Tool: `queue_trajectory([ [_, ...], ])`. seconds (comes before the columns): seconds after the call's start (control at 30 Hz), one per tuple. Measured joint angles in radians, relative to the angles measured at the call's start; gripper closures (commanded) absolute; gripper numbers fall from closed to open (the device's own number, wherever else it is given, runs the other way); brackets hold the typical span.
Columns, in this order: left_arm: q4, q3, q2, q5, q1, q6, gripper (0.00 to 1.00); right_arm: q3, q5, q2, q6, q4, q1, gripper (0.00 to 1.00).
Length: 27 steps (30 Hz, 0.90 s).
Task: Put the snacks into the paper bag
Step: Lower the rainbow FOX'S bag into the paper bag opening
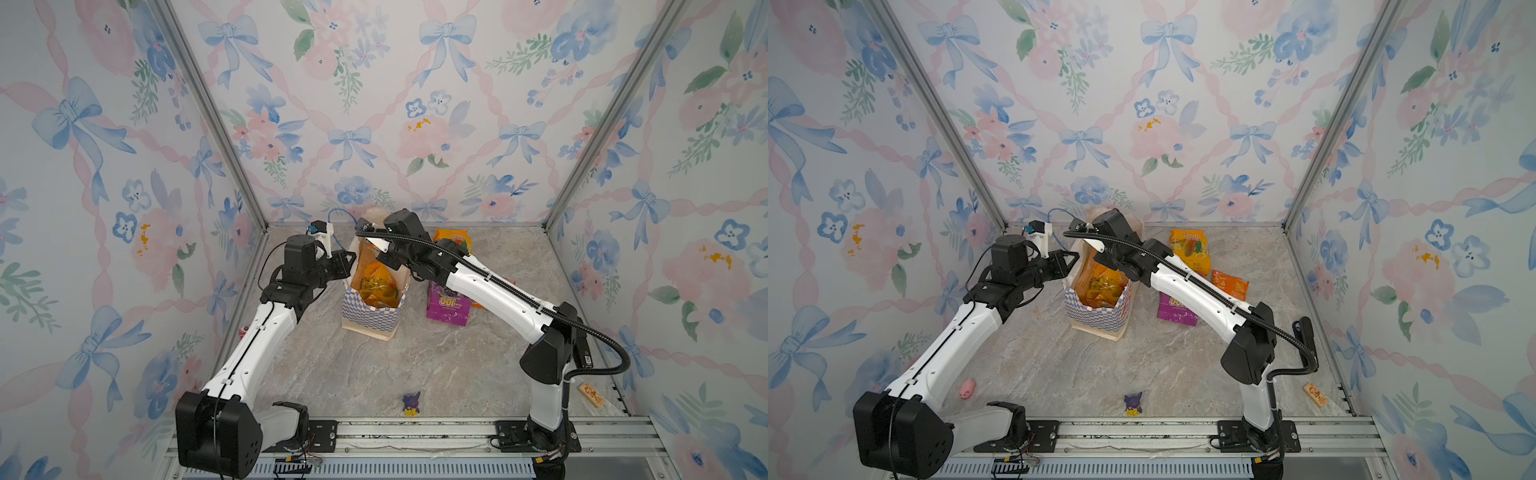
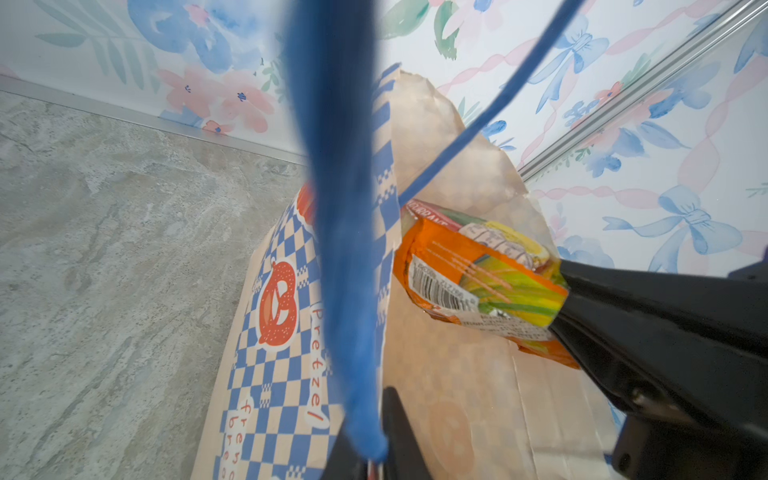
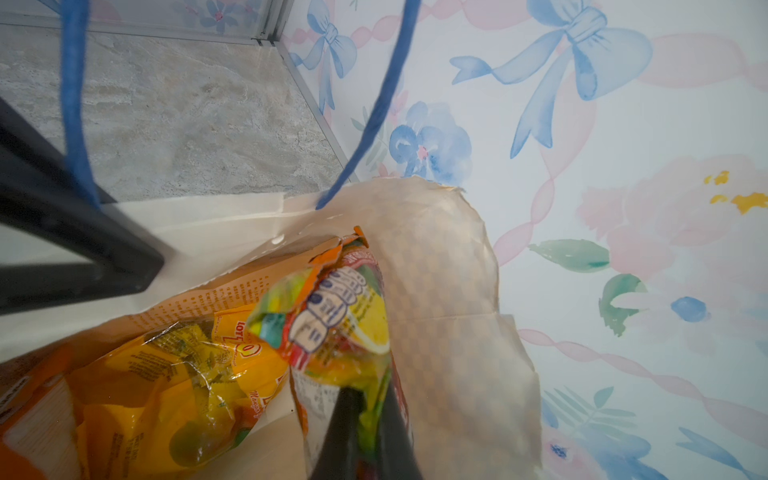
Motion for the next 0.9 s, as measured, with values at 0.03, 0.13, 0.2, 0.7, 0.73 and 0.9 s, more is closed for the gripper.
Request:
queue_trajectory([
  [0.03,0.000,0.000,0.000,0.000,0.000,0.000,0.89,0.000,0.007,0.004,-0.003,0.005,0.002,1.00],
  [0.13,0.000,0.000,0.000,0.000,0.000,0.000,0.89,0.000,0.022,0.017,-0.010,0.024,0.006,1.00],
  [0.2,0.000,0.000,0.000,0.000,0.000,0.000,0.89,0.000,0.035,0.028,-0.014,0.037,0.009,1.00],
  [0.7,0.000,0.000,0.000,0.000,-0.001,0.000,0.86,0.000,0.080,0.056,-0.055,0.095,0.010,0.94],
  [0.73,0.001,0.000,0.000,0.000,-0.001,0.000,0.86,0.000,0.083,0.056,-0.058,0.097,0.011,0.92],
  [0.9,0.001,0.000,0.000,0.000,-0.001,0.000,0.86,0.000,0.097,0.056,-0.070,0.106,0.014,0.88],
])
